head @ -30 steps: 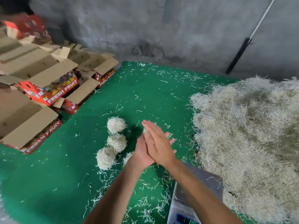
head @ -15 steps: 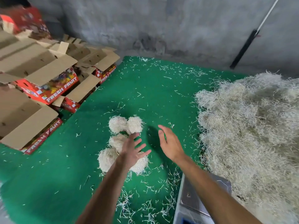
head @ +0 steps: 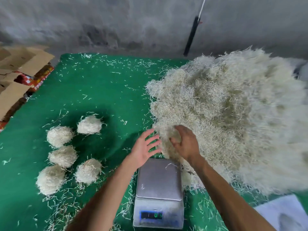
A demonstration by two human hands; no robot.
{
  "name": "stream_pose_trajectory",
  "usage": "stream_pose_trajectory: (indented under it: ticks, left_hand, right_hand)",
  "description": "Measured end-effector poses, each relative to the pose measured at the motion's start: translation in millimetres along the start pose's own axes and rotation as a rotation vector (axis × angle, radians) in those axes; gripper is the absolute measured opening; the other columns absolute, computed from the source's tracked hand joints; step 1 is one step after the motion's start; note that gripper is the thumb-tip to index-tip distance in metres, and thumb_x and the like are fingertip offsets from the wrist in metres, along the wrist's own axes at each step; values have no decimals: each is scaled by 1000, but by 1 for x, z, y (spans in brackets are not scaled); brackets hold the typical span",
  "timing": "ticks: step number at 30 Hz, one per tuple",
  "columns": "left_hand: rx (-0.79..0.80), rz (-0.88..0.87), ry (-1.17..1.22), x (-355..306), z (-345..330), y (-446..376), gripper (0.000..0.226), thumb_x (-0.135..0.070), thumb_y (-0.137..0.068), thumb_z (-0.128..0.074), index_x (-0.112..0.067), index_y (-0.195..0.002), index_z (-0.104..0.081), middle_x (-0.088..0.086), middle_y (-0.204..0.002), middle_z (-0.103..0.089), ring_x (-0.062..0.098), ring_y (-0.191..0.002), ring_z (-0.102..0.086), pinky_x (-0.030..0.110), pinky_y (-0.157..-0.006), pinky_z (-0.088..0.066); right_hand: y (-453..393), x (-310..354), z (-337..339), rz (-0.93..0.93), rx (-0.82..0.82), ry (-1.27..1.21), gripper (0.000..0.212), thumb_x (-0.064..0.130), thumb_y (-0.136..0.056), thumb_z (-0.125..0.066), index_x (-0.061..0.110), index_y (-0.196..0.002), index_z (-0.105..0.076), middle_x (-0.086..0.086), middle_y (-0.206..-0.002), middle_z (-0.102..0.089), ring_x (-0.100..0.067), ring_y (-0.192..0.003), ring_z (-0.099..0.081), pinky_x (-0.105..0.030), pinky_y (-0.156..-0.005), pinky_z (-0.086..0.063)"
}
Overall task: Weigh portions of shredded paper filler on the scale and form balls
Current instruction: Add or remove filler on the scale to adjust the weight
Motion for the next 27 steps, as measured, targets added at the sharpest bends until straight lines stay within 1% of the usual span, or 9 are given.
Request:
stream_pose_trajectory:
  ticks: [6,10,12,14,16,18,20,23,27]
  left_hand:
    - [-77,38,-81,8,-51,-43,38,-39,-101,-55,-24,-136,-56,4,-132,-60,25,-121,-59,48,-96,-55]
    - [-161,26,-144,11,-51,-67,39,-40,-103,-52,-24,-139,-53,3,-133,-58,23,-118,-59,46,-96,-55]
    - [-178,43,-146,13,-47,-75,35,-39,-103,-52,-24,-135,-56,2,-131,-60,23,-116,-61,44,-92,-57]
    - [-196,62,-144,15,-42,-79,33,-40,-101,-55,-25,-131,-57,1,-130,-62,23,-115,-62,45,-93,-56]
    - [-203,68,-142,15,-39,-79,35,-40,-101,-55,-23,-132,-58,1,-130,-63,23,-114,-64,45,-94,-56]
    - [-197,57,-140,12,-40,-76,36,-37,-103,-53,-20,-134,-57,3,-131,-63,23,-113,-65,44,-91,-57]
    - [-195,30,-149,5,-46,-70,36,-35,-103,-51,-19,-135,-57,4,-132,-62,22,-111,-65,43,-88,-58]
    - [-185,-12,-153,-9,-59,-53,35,-34,-103,-50,-21,-136,-57,5,-134,-60,21,-110,-64,46,-88,-58]
    - [-72,-60,-206,-28,-69,-24,38,-31,-103,-52,-23,-141,-52,8,-144,-52,25,-120,-57,55,-98,-52]
  right_hand:
    - [-18,-53,-15,-120,183,163,96,75,-90,-58,28,-164,-21,-11,-173,-12,-33,-157,-18,-53,-125,-27]
    - [-36,-68,-46,-168,335,239,111,75,-89,-58,21,-165,3,-15,-173,-3,-39,-156,-20,-57,-123,-30]
    - [-39,-74,-57,-164,345,254,104,65,-91,-65,19,-163,-6,-19,-166,-25,-40,-147,-38,-55,-117,-40]
    - [-42,-79,-60,-116,266,251,83,54,-90,-71,18,-151,-28,-13,-137,-55,-32,-121,-59,-46,-102,-52]
    - [-49,-78,-50,-75,202,227,66,46,-90,-75,21,-141,-42,-3,-110,-60,-21,-97,-63,-37,-85,-55]
    - [-60,-73,-31,-57,162,209,60,45,-91,-75,22,-139,-47,1,-99,-57,-18,-88,-63,-33,-74,-55]
    - [-70,-62,-4,-36,106,197,59,50,-93,-70,22,-140,-47,0,-98,-58,-20,-82,-62,-33,-69,-56]
    - [-79,-38,41,28,10,144,60,55,-97,-64,20,-142,-48,-5,-102,-61,-24,-85,-64,-40,-77,-60]
    - [-76,-3,97,97,-110,49,63,53,-100,-61,18,-150,-46,-11,-132,-63,-29,-114,-65,-40,-94,-54]
Point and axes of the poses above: each hand's wrist, its own y-axis away from the middle knuckle, its own z-axis out of the back of the hand, x = y × z, the point moved 1 cm from there along -y, towards the middle knuckle
